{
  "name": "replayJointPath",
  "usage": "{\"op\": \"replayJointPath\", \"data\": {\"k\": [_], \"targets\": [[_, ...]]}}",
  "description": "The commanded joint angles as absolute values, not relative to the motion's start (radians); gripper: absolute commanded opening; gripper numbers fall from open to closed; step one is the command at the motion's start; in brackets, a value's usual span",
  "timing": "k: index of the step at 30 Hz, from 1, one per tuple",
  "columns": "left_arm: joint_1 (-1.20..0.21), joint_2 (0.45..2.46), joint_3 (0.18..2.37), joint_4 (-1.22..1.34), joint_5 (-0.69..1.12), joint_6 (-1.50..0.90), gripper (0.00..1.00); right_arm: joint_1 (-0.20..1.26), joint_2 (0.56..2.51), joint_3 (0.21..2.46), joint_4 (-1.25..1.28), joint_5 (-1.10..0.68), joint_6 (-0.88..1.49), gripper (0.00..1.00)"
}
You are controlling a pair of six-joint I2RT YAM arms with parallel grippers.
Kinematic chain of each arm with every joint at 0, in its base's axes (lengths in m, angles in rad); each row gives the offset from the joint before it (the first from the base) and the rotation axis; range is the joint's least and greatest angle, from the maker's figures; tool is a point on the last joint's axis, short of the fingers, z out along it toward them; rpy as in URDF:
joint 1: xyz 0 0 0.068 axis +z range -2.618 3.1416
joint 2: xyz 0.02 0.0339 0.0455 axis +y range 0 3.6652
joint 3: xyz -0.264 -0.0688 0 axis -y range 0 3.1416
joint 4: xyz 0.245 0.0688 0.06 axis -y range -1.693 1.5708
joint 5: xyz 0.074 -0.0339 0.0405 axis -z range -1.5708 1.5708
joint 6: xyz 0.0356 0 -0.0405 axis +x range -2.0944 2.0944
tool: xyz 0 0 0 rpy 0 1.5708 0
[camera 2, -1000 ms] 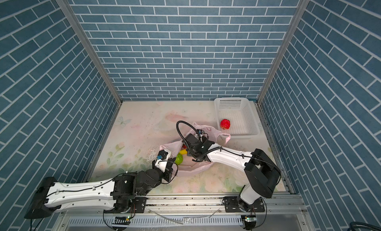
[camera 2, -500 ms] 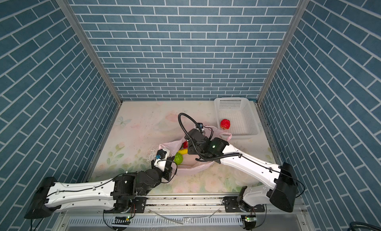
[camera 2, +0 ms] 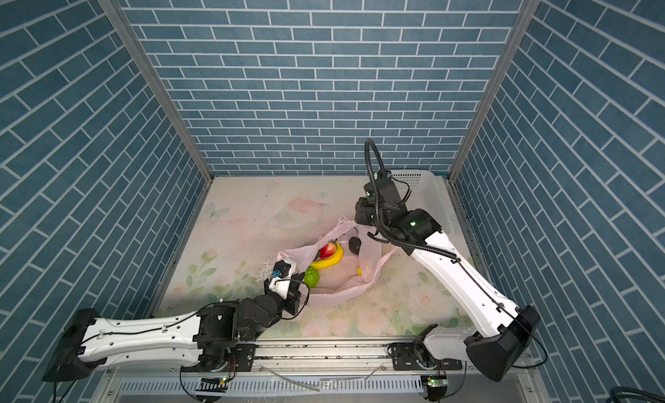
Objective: Untie the knot of the plastic bag and take out the fruit
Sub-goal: Place the fruit in the basket.
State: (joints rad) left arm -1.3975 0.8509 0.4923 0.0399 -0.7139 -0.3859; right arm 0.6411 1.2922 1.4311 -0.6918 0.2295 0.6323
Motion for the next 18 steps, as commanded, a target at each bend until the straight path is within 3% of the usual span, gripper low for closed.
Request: {"op": "replayJointPath", "data": {"k": [1,8,18], "targets": [[-1.402,0.846,0.485,0.039,-0.723,-0.384,0.00,0.519,1.315,1.465,-0.677,0.186,0.534,0.34],[-1.402,0.837,0.482,0.031,-0.723,-0.387,0.00,0.242,1.481,1.410,-0.571,0.068,0.481,0.34],[-1.403,0.834,0.484,0.023,-0.725,-0.393,0.00,0.083,1.757,1.362,-0.433,0.047,0.460,0.33]]}}
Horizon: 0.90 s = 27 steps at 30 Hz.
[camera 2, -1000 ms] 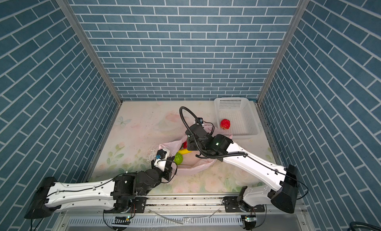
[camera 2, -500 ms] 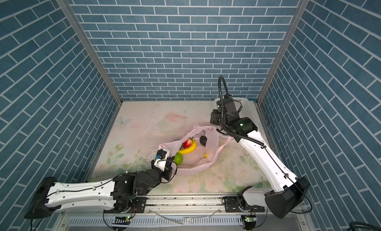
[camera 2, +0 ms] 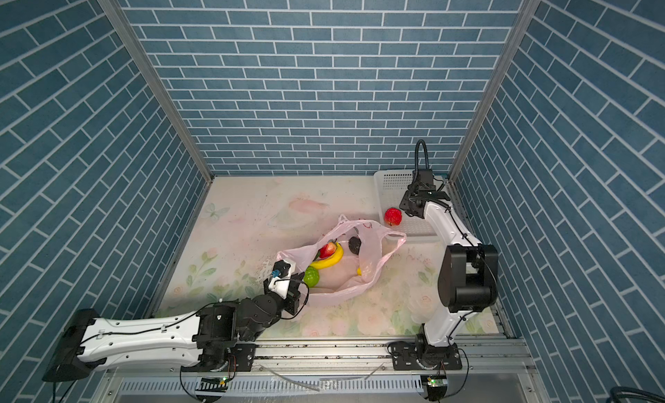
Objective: Untie the knot of the plastic bag and take out the fruit
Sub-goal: Place the fruit in the basket.
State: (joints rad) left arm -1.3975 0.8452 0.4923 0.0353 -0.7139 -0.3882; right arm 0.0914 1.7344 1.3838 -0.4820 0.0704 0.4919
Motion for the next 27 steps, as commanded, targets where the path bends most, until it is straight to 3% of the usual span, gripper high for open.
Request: {"op": "replayJointPath", "data": {"k": [1,3,8,11,27], "targets": [[-1.402,0.834,0.486,0.019,-0.724,-0.393,0.00,0.080,1.775,1.366,-0.435,0.053,0.459,0.34],[-1.402,0.831,0.485,0.014,-0.724,-0.394,0.00,0.077,1.798,1.375,-0.444,0.060,0.458,0.40],[-1.402,0.821,0.479,0.006,-0.728,-0.407,0.00,0.076,1.816,1.387,-0.477,0.069,0.469,0.69],[-1.402,0.819,0.478,0.006,-0.728,-0.407,0.00,0.075,1.802,1.386,-0.485,0.070,0.472,0.77],[-1.402,0.820,0.473,0.013,-0.730,-0.411,0.00,0.113,1.505,1.435,-0.648,-0.042,0.427,0.83]]}}
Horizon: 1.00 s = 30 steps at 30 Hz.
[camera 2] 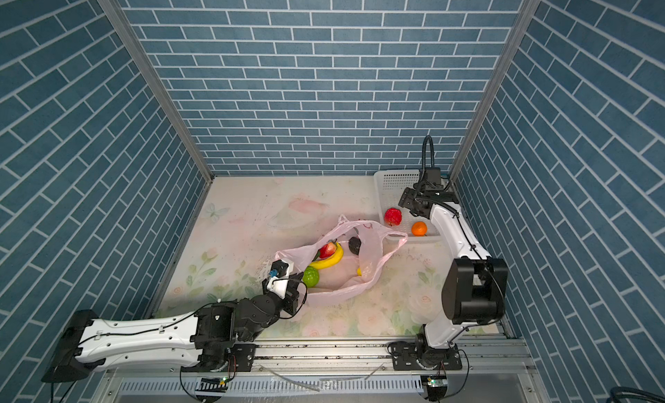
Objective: Untie the knot of the plastic bag and take out the fruit
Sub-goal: Place the fruit in the basket, then pick up the fruit from the plastic bag.
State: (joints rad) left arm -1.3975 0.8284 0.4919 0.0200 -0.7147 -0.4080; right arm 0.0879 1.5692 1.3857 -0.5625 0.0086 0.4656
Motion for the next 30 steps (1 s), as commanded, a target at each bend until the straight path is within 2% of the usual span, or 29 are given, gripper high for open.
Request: {"op": "replayJointPath", "data": {"k": [1,8,19,30], "targets": [[-1.402,0.822,0.474,0.013,-0.732,-0.411,0.00,0.133,1.479,1.449,-0.675,-0.050,0.418,0.83],[-1.402,0.828,0.474,0.014,-0.732,-0.415,0.00,0.331,1.334,1.497,-0.812,-0.077,0.428,0.84],[-1.402,0.828,0.478,0.004,-0.741,-0.421,0.00,0.681,1.290,1.425,-0.803,-0.047,0.529,0.84],[-1.402,0.811,0.466,0.000,-0.760,-0.436,0.00,0.912,1.305,1.159,-0.637,0.022,0.588,0.83]]}}
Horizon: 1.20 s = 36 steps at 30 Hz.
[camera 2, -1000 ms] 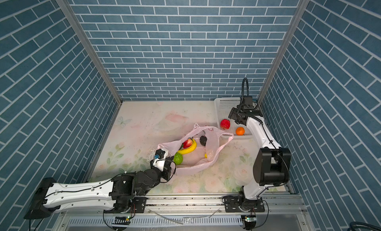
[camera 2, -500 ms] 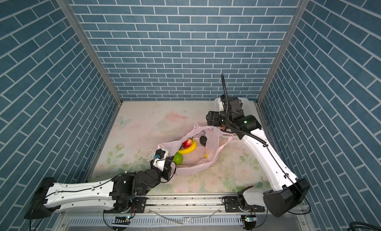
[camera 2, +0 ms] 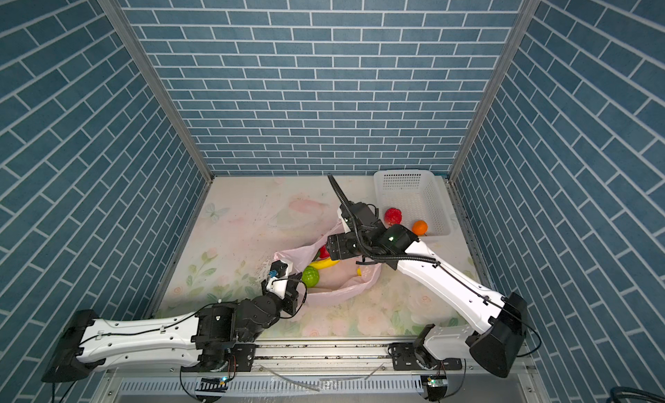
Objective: Untie the knot of the plastic bag and take out the fruit
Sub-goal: Pick up the fruit from the plastic bag.
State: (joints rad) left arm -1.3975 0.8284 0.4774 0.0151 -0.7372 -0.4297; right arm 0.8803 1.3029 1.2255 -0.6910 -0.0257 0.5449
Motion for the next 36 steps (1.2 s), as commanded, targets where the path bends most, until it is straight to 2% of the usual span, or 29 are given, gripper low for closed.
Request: {"op": "replayJointPath", "data": {"k": [1,6,16,21,28,36], "targets": [[-1.402,0.804,0.463,0.000,-0.763,-0.436,0.00,0.930,1.306,1.131,-0.622,0.029,0.596,0.82],[-1.402,0.781,0.448,0.007,-0.777,-0.440,0.00,1.001,1.326,1.023,-0.557,0.050,0.658,0.82],[-1.401,0.793,0.461,0.038,-0.806,-0.406,0.00,1.014,1.467,0.924,-0.421,-0.048,0.813,0.75],[-1.401,0.795,0.465,0.062,-0.803,-0.371,0.00,1.014,1.530,0.904,-0.366,-0.069,0.885,0.75],[-1.402,0.856,0.485,0.028,-0.721,-0.368,0.00,0.987,1.618,0.946,-0.208,0.056,0.946,0.81],[-1.401,0.839,0.481,-0.047,-0.705,-0.395,0.00,0.913,1.691,0.968,-0.023,0.166,1.003,0.83]]}}
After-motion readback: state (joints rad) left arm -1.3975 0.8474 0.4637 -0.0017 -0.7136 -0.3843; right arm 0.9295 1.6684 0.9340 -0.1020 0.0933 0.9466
